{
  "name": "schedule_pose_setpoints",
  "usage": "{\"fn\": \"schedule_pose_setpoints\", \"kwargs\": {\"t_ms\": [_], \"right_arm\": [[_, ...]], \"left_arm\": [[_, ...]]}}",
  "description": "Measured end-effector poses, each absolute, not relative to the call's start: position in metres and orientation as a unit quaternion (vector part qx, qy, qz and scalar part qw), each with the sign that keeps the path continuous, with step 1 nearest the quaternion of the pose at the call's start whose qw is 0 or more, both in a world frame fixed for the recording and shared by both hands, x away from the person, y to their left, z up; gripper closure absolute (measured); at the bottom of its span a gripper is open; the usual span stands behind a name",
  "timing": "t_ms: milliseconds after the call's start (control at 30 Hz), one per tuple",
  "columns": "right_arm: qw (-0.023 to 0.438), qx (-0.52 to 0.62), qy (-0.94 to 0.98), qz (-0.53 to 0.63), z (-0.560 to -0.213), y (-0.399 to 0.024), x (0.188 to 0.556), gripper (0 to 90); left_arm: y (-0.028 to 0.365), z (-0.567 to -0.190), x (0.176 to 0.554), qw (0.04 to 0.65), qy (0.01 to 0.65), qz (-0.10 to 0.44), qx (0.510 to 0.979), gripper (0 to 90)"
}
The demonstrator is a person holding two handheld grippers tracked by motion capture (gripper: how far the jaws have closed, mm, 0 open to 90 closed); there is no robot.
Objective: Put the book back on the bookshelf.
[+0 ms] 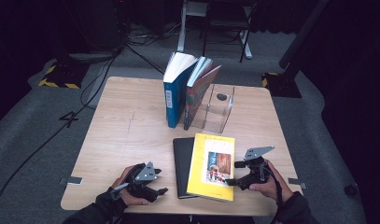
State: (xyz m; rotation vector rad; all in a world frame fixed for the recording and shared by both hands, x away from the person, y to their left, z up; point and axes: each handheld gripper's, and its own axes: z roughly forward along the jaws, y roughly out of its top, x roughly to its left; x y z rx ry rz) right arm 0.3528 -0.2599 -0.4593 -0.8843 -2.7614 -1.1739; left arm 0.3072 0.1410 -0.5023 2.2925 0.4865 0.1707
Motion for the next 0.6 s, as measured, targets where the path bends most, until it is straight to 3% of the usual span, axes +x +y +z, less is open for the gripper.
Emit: {"fn": "schedule_pose_setpoints", "kwargs": {"t_ms": [600], "right_arm": [[-0.027, -0.268, -0.887, -0.376, -0.4509, -0.2519, 0.3525, 18.9]], "left_arm": [[0.1333, -0.5044, 0.3091, 0.371, 0.185, 0.066, 0.908, 22.1]]}}
